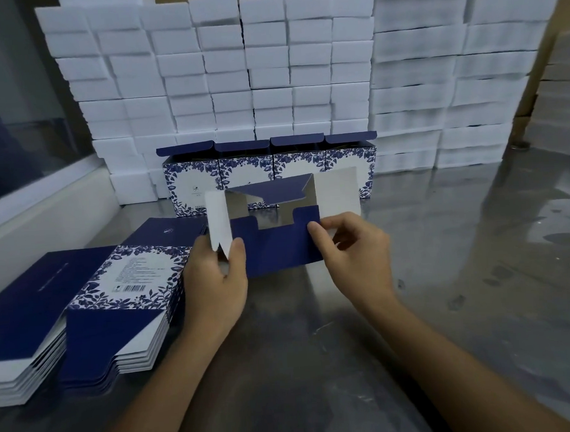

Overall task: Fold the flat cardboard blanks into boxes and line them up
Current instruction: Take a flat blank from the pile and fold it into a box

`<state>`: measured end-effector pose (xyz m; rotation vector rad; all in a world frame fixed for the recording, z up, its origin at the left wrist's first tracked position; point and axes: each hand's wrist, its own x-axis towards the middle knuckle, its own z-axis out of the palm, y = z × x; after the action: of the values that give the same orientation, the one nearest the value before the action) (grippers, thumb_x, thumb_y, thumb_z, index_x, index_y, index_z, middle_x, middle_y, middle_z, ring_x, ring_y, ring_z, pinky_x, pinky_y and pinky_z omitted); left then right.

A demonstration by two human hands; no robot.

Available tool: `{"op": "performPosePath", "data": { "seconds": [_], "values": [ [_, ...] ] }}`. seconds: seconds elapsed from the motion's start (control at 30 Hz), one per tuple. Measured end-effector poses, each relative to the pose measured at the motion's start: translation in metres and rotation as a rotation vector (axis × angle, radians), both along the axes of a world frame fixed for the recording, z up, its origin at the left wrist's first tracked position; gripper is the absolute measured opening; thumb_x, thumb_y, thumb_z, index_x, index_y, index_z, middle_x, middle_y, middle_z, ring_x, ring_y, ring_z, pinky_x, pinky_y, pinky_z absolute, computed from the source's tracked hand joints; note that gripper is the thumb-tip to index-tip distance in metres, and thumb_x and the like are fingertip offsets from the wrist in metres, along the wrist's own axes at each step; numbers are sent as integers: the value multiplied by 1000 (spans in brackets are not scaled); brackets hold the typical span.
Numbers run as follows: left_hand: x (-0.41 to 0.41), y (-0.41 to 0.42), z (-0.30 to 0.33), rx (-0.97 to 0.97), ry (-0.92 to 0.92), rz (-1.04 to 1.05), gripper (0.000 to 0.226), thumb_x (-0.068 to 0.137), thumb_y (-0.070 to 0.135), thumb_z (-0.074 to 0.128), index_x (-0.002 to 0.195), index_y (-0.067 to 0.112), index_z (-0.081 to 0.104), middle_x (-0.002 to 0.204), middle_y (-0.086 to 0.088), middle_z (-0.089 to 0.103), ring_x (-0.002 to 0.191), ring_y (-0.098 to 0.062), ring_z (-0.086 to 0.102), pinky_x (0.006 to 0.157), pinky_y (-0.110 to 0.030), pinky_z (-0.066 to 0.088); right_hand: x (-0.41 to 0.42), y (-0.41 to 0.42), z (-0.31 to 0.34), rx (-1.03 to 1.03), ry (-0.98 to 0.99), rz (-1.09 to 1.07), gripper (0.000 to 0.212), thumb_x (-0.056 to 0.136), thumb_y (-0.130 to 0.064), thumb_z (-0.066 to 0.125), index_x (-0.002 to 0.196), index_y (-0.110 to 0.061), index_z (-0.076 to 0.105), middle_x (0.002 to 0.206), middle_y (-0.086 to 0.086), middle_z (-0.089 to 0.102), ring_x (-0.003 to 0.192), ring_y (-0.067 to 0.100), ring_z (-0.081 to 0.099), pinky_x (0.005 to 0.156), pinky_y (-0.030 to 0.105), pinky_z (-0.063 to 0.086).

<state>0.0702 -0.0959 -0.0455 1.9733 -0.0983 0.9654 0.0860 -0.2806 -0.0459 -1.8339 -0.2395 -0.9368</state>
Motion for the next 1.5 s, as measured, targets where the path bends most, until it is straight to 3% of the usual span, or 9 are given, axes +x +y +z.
{"op": "performPosePath", "data": {
  "seconds": [0.23, 0.37, 0.47, 0.7, 0.9, 1.03, 1.2, 1.33, 1.5],
  "values": [
    [0, -4, -1, -92, 67, -39, 39, 85, 31, 57, 51, 20, 39, 41, 4, 46, 45, -1, 49, 49, -12, 31, 5, 1, -5, 52, 73, -44, 28, 82, -29, 81, 71, -28, 55, 84, -12, 58, 77, 5, 60, 67, 24, 48],
    [-5, -16, -7, -357, 230, -189, 21, 77, 31, 65, 62, 16, 66, 59, 5, 68, 58, -9, 68, 61, -32, 55, 4, 5, -6, -46, 237, -158, 35, 89, -46, 69, 65, -25, 54, 84, -7, 54, 72, 8, 53, 64, 30, 42],
    [-9, -26, -10, -533, 336, -284, 21, 88, 15, 69, 67, 19, 70, 68, 4, 73, 69, -20, 74, 66, -36, 60, 0, 8, -6, -131, 393, 31, 52, 97, -52, 55, 66, -10, 62, 60, 6, 59, 63, 24, 58, 64, 41, 50],
    [-10, -22, -3, -621, 390, -324, 13, 92, 5, 59, 87, 15, 64, 68, 0, 72, 66, -22, 72, 53, -32, 58, -6, 23, -9, -211, 378, 309, 49, 101, -34, 56, 67, 0, 64, 65, 13, 67, 64, 26, 62, 69, 45, 51],
    [-9, -22, -5, -500, 446, -282, 16, 93, 11, 59, 84, 20, 68, 69, 1, 73, 58, -16, 69, 57, -38, 60, -6, 21, -11, -176, 379, 276, 48, 100, -34, 57, 63, -5, 65, 56, -4, 64, 54, 10, 58, 64, 38, 51],
    [-7, -17, -5, -459, 461, -254, 17, 91, 16, 60, 78, 22, 68, 70, 3, 72, 56, -17, 68, 62, -42, 60, -4, 17, -8, -31, 360, 237, 53, 99, -43, 58, 66, -1, 62, 57, 5, 63, 53, 16, 55, 61, 36, 48],
    [-6, -16, -7, -422, 466, -240, 17, 90, 19, 63, 75, 21, 69, 66, 4, 71, 53, -14, 67, 48, -27, 53, 1, 10, -6, 38, 355, 197, 54, 102, -38, 53, 70, 6, 54, 67, 25, 58, 56, 20, 46, 58, 42, 43],
    [-9, -16, -6, -387, 431, -248, 16, 89, 16, 65, 74, 17, 69, 65, 3, 71, 54, -7, 65, 45, -17, 48, 7, 10, -10, 119, 415, 240, 51, 101, -30, 54, 67, 9, 52, 59, 18, 52, 55, 20, 43, 59, 39, 38],
    [-10, -11, -1, -339, 388, -221, 22, 87, 9, 64, 65, 10, 61, 67, -10, 67, 55, -12, 63, 60, -47, 56, 13, 3, -12, 307, 402, 197, 54, 101, -39, 55, 60, -5, 53, 47, -1, 47, 49, 15, 40, 56, 32, 34]
  ]
}}
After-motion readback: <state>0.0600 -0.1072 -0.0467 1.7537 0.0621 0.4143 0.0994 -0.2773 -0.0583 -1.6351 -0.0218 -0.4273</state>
